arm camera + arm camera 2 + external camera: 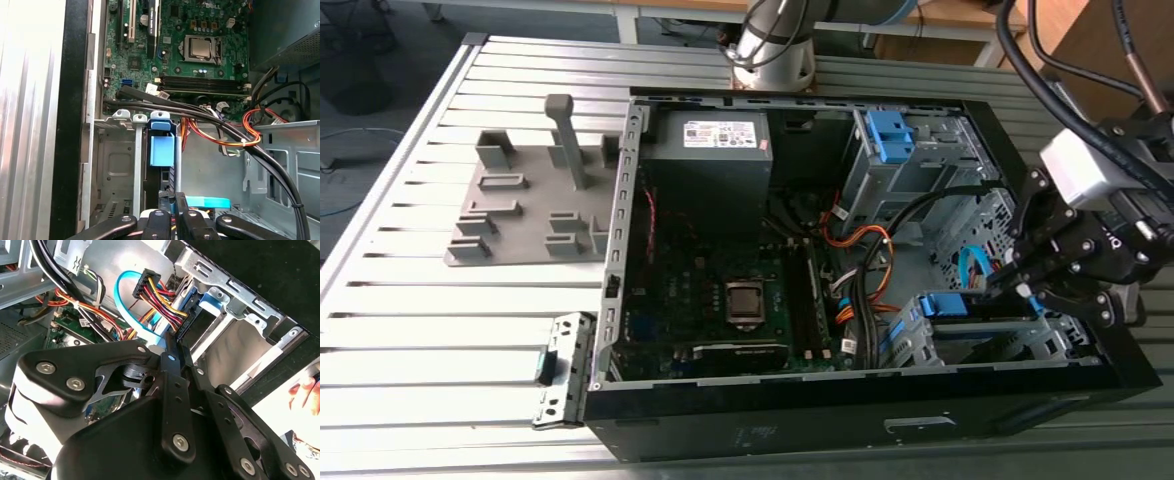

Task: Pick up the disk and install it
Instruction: 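Insert the second disk wire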

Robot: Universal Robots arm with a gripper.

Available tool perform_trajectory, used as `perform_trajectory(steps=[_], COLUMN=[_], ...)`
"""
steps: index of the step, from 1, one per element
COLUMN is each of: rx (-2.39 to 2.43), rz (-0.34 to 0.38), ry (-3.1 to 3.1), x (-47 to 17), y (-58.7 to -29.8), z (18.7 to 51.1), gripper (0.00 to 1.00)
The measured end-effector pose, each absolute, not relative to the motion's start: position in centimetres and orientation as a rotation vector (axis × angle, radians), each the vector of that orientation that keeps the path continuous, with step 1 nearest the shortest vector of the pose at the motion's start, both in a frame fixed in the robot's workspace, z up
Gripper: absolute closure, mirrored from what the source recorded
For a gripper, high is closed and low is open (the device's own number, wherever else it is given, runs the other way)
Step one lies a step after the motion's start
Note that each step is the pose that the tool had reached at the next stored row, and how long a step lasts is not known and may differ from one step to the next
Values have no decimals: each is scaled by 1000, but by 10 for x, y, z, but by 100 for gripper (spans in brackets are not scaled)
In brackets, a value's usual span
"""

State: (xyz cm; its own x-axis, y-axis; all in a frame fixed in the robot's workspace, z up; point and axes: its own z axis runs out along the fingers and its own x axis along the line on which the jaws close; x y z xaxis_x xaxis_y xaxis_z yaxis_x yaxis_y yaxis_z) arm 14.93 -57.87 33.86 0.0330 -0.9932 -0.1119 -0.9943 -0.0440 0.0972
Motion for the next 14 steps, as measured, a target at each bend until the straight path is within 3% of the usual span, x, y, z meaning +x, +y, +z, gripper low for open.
perform_trajectory(steps=[14], rx=[-2253], rz=[232], ry=[2167], x=[149], y=[-579], z=[332], gripper=[84])
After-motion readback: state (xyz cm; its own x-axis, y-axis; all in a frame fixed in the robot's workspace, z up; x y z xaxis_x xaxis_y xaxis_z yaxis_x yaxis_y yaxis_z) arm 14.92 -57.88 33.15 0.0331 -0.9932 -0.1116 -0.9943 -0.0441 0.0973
